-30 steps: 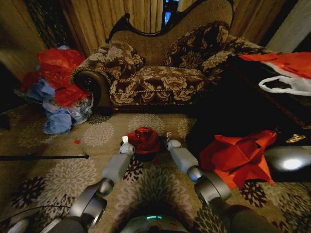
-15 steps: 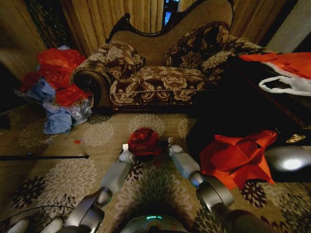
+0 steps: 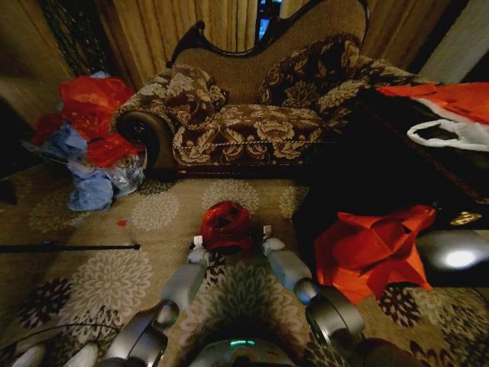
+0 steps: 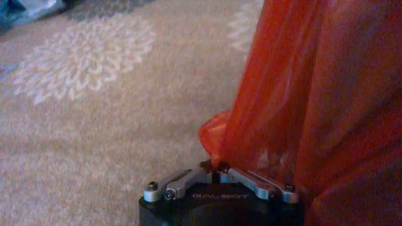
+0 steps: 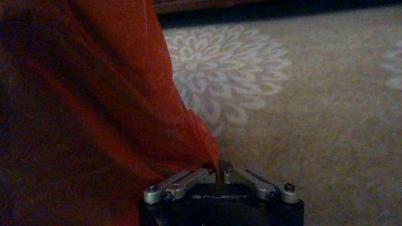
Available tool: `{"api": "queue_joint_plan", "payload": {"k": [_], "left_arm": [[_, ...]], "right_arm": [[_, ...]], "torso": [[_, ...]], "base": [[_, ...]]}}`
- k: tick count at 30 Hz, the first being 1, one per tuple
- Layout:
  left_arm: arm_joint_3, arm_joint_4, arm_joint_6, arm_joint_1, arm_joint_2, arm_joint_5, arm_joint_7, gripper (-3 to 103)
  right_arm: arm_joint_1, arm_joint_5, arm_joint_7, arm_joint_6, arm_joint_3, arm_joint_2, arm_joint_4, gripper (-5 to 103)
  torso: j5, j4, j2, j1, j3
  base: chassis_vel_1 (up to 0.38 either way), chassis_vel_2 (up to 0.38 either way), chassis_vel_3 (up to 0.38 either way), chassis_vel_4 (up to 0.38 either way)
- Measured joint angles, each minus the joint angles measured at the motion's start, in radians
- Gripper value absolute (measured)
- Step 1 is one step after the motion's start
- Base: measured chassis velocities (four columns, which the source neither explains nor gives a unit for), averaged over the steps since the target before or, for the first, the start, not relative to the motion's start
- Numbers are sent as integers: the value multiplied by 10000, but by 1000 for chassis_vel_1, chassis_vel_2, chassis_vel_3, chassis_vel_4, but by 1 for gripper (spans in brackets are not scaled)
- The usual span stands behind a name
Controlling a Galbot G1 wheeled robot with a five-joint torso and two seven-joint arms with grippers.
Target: Place a garbage bag over the trash bin.
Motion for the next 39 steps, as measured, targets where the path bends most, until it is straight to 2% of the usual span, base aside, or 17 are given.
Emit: {"api": "queue_joint_plan", "payload": {"k": [1, 2, 4, 6, 7, 9, 11, 14, 21, 22, 25, 29, 32, 34, 35, 38, 39], "left_arm": [[-1, -137, 29, 62, 33, -3, 0, 2], [-1, -1034, 160, 449, 234, -50, 48, 11], [3, -2189, 236, 954, 522, -83, 81, 18], [2, -2519, 264, 1113, 606, -89, 84, 23], [-15, -3259, 396, 1512, 807, -104, 88, 28], [-38, -3762, 476, 1783, 936, -104, 88, 34], [-141, -4871, 629, 2393, 1206, -40, 37, 44], [-209, -5281, 660, 2629, 1303, 87, 26, 50], [-626, -6626, 710, 3482, 1597, 214, -157, 83], [-626, -6626, 710, 3482, 1597, 214, -157, 83], [-875, -7615, 769, 4210, 1823, 146, -424, 97], [-989, -8258, 812, 4643, 1994, 83, -577, 99], [-999, -9571, 1099, 5009, 2579, -305, -704, 100], [-804, -10486, 1611, 4747, 3116, -1099, -895, 100], [-804, -10486, 1611, 4747, 3116, -1099, -895, 100], [-465, -11059, 2230, 3864, 3616, -2308, -1059, 100], [-110, -11107, 2603, 2963, 3795, -3237, -1267, 100]], "right_arm": [[-29, 2, 26, -2, -24, -31, 74, 0], [-215, 62, 215, -32, -236, -220, 511, -1], [-518, 287, 584, -114, -566, -540, 1241, 10], [-601, 376, 690, -140, -654, -631, 1446, 10], [-840, 652, 931, -236, -883, -894, 2041, 20], [-1000, 813, 1050, -343, -1024, -1088, 2450, 20], [-1409, 1054, 1255, -495, -1295, -1588, 3372, 37], [-1614, 1096, 1362, -539, -1354, -1824, 3791, 42], [-2474, 1371, 1921, -635, -1298, -2722, 5479, 74], [-2474, 1371, 1921, -635, -1298, -2722, 5479, 74], [-3298, 1797, 2416, -872, -1143, -3426, 7162, 85], [-3749, 1966, 2619, -968, -1043, -3708, 7874, 95], [-4505, 2273, 2907, -1188, -697, -3965, 8903, 100], [-4989, 2428, 2975, -1279, -457, -4038, 9512, 100], [-4989, 2428, 2975, -1279, -457, -4038, 9512, 100], [-5426, 2567, 3003, -1376, -197, -4103, 10081, 100], [-5640, 2583, 2992, -1390, -65, -4143, 10308, 100]], "torso": [[1, 0, 0, 0, 0], [2, 4, 0, 0, 0], [2, 1, 0, 0, 0], [3, 0, 0, -1, -1], [2, 0, 0, -1, 0], [1, 2, 0, 0, 0], [2, 3, 0, -1, -1], [1, 1, 0, 0, 0], [-2, -1, 0, -1, 0], [-2, -1, 0, -1, 0], [-2, 1, 1, -1, 0], [0, 1, 1, -1, 0], [0, 3, 1, -1, 0], [3, 4, 1, -1, 0], [3, 4, 1, -1, 0], [3, 1, 1, -1, -1], [1, 2, 1, 0, 0]], "base": [[0, 0, 0, 0], [0, 0, 0, 0], [0, 0, 0, 0], [0, 0, 0, 0], [0, 0, 0, 0], [0, 0, 0, 0], [0, 0, 0, 0], [0, 0, 0, 0], [0, 0, 0, 0], [0, 0, 0, 0], [0, 0, 0, 0], [0, 0, 0, 0], [0, 0, 0, 0], [0, 0, 0, 0], [0, 0, 0, 0], [0, 0, 0, 0], [0, 0, 0, 0]]}}
